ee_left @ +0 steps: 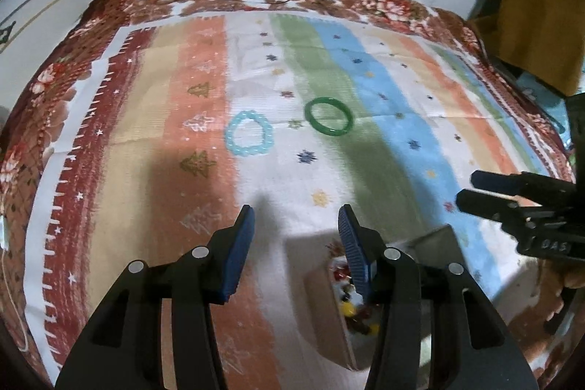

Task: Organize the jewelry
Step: 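Move left tool to light-blue bead bracelet while right tool approaches green jade bangle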

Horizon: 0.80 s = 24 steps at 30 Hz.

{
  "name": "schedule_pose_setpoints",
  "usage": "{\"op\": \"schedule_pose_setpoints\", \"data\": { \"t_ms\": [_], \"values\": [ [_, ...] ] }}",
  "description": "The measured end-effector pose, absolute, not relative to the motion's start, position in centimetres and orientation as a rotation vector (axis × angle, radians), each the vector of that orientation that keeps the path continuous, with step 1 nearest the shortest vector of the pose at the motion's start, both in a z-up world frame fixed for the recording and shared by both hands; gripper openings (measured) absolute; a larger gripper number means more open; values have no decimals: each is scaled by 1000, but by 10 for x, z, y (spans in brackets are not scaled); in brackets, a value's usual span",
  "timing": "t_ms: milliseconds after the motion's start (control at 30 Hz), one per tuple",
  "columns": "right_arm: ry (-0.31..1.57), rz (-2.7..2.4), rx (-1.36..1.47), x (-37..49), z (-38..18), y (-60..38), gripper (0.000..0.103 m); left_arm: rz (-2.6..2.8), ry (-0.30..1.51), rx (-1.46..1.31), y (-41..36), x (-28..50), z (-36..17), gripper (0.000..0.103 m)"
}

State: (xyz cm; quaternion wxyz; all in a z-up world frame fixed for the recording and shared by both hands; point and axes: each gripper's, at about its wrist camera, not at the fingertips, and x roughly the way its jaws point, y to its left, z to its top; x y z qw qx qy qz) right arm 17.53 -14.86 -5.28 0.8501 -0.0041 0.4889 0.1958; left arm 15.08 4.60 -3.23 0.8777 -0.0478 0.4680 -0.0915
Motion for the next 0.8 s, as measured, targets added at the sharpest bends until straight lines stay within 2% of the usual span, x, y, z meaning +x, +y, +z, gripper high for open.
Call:
{"op": "schedule_pose_setpoints", "data": {
  "t_ms": [800],
  "values": [
    [1018,367,3,231,-65,-141,57,-129,989,-53,57,197,-43,47]
  ]
}}
